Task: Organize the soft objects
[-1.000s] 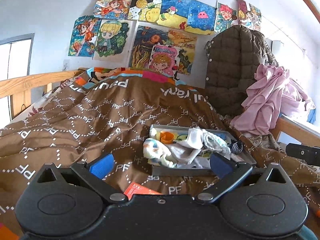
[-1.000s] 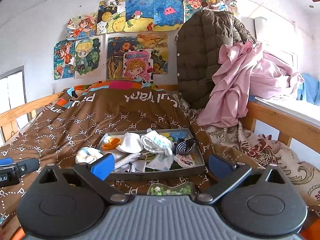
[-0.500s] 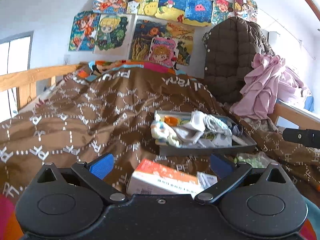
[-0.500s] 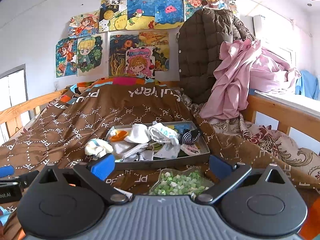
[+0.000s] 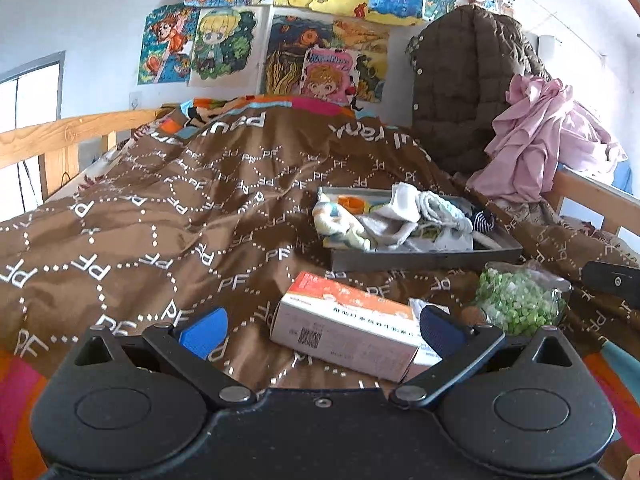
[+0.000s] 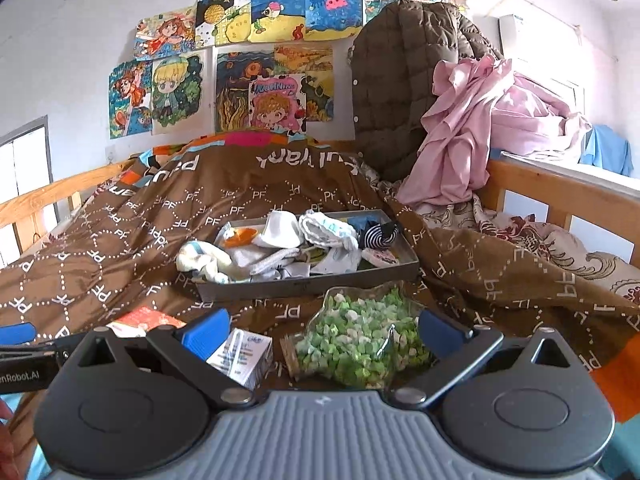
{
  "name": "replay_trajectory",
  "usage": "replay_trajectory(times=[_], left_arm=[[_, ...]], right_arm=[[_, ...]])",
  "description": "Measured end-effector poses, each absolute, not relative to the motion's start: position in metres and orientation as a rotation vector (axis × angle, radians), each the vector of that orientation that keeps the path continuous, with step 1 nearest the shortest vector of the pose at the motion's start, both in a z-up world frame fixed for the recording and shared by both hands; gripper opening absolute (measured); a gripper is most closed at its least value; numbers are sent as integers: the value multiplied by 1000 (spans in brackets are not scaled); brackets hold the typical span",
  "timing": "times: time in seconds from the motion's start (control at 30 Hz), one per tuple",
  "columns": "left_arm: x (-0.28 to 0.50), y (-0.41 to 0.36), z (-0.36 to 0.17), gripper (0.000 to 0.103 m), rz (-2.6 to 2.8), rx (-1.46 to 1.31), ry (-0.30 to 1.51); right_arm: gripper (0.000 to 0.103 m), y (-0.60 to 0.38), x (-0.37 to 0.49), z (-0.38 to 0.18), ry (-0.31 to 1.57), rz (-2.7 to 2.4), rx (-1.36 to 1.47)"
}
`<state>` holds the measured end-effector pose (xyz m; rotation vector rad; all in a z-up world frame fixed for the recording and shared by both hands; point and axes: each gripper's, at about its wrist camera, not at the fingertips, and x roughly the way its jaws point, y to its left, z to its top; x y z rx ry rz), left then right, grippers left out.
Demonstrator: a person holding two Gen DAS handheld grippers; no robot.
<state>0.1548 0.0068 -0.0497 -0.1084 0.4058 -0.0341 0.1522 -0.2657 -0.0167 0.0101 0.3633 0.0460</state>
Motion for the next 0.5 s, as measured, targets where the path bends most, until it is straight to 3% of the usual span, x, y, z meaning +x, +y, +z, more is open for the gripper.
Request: replay_trajectory(times=[0.5], left_arm=[[151, -5, -66, 102, 46, -11, 412]], right_arm=[[103, -263, 149, -42, 391, 104, 8]])
